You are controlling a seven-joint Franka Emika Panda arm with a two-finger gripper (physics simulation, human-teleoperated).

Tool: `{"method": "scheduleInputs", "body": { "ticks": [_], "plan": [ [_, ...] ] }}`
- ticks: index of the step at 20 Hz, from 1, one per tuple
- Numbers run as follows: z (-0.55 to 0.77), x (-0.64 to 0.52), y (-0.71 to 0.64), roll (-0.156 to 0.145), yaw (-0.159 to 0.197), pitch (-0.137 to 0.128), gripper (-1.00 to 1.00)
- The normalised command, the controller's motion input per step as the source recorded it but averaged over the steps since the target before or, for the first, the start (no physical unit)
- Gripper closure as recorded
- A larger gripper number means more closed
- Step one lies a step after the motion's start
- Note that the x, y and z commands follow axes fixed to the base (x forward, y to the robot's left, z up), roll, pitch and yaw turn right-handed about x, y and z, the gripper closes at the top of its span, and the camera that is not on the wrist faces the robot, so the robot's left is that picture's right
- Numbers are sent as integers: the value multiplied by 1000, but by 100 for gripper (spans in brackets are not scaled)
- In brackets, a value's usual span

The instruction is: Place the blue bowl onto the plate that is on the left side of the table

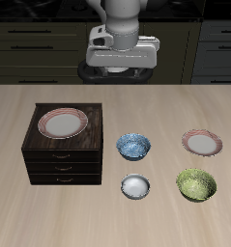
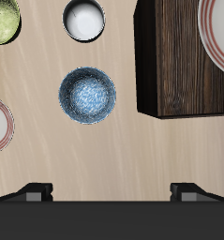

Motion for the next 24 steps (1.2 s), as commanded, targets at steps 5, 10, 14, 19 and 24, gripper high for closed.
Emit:
{"method": "scheduleInputs", "body": {
  "ticks": [5,10,14,19,24],
  "plan": [
    [34,329,63,2,-6,9,-100],
    [65,256,92,0,-10,0,-100],
    [-30,283,200,14,-7,19,-100],
    [-72,232,219,26,-16,24,-100],
    [-64,182,205,15,-3,4,-100]
  ]
}}
